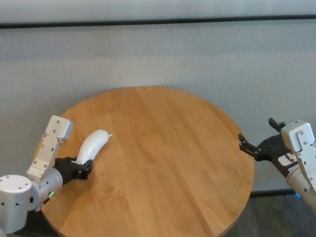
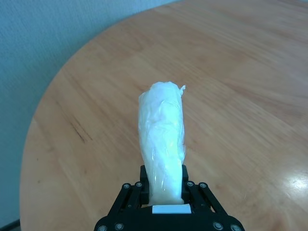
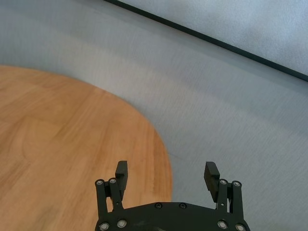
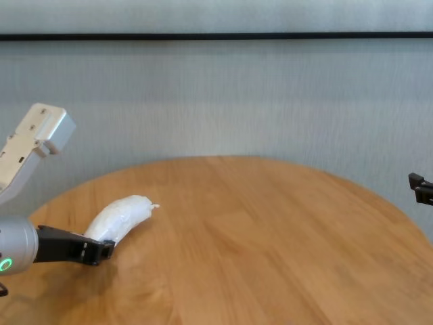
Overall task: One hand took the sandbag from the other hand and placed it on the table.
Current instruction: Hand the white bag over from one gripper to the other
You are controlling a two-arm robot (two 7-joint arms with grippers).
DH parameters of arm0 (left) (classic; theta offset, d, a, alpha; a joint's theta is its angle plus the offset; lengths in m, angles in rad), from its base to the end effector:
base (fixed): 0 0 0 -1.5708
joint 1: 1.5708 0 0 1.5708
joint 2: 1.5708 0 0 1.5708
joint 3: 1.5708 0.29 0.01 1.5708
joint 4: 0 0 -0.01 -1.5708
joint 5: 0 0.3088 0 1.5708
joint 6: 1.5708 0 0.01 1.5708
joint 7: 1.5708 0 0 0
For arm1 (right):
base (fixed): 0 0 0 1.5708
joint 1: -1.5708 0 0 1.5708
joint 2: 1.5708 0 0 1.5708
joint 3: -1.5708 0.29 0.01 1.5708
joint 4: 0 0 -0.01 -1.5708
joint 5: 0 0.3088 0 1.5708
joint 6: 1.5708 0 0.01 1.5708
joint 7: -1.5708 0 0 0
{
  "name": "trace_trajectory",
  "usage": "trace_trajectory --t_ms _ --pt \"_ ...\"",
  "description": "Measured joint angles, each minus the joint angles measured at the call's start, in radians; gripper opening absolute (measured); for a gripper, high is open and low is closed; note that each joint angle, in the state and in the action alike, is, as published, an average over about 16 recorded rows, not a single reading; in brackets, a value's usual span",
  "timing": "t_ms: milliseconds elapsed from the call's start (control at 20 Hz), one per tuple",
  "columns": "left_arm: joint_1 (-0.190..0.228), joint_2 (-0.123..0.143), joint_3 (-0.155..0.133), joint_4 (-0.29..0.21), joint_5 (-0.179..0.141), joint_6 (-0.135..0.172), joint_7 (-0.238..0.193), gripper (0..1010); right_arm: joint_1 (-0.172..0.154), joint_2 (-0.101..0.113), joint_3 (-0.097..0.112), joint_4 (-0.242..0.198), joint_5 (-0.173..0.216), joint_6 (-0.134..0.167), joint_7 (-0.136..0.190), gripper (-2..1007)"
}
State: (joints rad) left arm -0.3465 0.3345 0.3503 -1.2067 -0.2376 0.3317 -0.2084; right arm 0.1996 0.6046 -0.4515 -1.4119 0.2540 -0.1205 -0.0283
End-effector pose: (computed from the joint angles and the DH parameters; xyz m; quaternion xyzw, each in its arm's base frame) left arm 0.4122 0.0376 -0.3051 0.2206 0.0944 0.5458 0.8028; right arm 0.3581 -0.0826 -0.3023 -0.1415 -0.1324 -0.5799 0.7913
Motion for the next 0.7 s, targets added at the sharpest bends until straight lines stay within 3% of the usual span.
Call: trace_trajectory --t_ms 350,700 --pt "0.012 0.000 -0.006 -0.009 0.017 -0.047 -0.028 357 0.000 0.000 0.000 0.000 0.000 0.000 0.000 1000" --pt "0.023 0.004 -0.013 -0.016 0.026 -0.115 -0.079 357 0.000 0.000 0.000 0.000 0.000 0.000 0.000 1000"
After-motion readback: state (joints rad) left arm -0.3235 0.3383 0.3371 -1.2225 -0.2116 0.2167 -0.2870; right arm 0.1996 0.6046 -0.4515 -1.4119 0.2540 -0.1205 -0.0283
